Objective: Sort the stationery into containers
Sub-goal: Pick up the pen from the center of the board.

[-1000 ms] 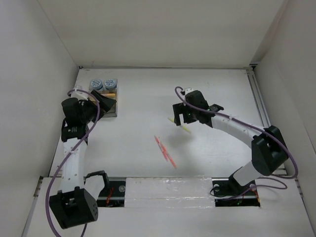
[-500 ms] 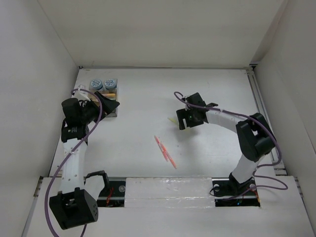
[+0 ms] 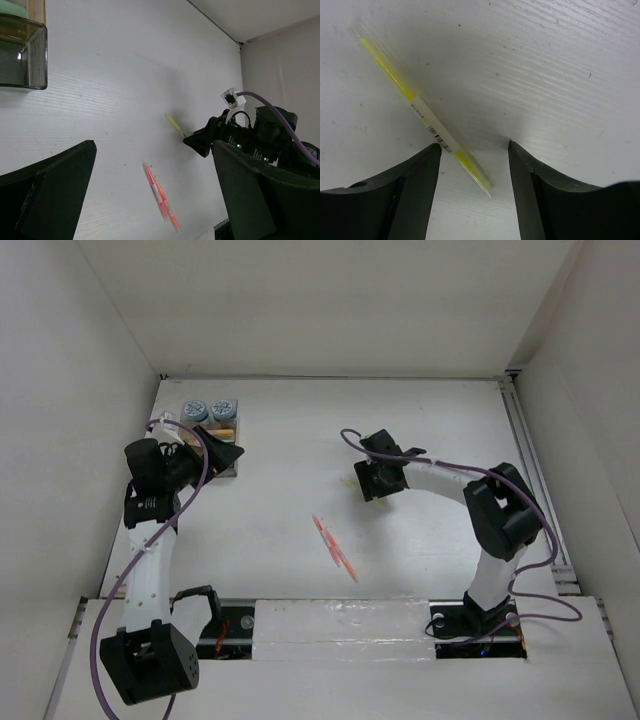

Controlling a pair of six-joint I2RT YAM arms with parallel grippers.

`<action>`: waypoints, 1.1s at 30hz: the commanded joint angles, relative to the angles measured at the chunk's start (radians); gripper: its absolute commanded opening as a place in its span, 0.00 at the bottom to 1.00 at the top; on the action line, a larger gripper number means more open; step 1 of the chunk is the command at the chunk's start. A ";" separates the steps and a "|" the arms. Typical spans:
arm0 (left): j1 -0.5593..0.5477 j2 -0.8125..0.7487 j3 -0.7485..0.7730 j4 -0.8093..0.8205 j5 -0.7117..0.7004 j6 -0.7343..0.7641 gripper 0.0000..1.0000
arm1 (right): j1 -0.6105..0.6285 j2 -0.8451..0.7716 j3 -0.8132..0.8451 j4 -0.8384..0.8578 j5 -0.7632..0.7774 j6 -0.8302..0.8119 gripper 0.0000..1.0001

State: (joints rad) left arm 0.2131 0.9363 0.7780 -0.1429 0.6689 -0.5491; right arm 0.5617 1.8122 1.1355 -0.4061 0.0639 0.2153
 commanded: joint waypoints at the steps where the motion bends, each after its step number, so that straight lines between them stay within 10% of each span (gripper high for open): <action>1: 0.002 -0.010 0.003 0.035 0.024 0.021 1.00 | 0.043 0.056 0.012 -0.054 0.056 0.038 0.62; 7: 0.002 -0.010 0.003 0.035 0.034 0.021 1.00 | 0.066 0.087 0.012 -0.073 0.080 0.067 0.46; 14: 0.002 -0.010 0.012 0.035 0.034 0.031 1.00 | 0.076 0.144 0.052 -0.105 0.102 0.085 0.00; 24: 0.002 0.024 -0.089 0.183 0.204 -0.054 1.00 | 0.138 0.043 0.107 -0.039 0.030 0.097 0.00; 33: 0.002 0.087 -0.102 0.304 0.354 -0.118 1.00 | 0.332 0.156 0.548 -0.132 -0.079 0.116 0.00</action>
State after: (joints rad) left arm 0.2131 1.0363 0.6788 0.0616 0.9421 -0.6392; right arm 0.8574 1.9297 1.5608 -0.5171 0.0418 0.3130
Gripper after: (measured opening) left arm 0.997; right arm 0.050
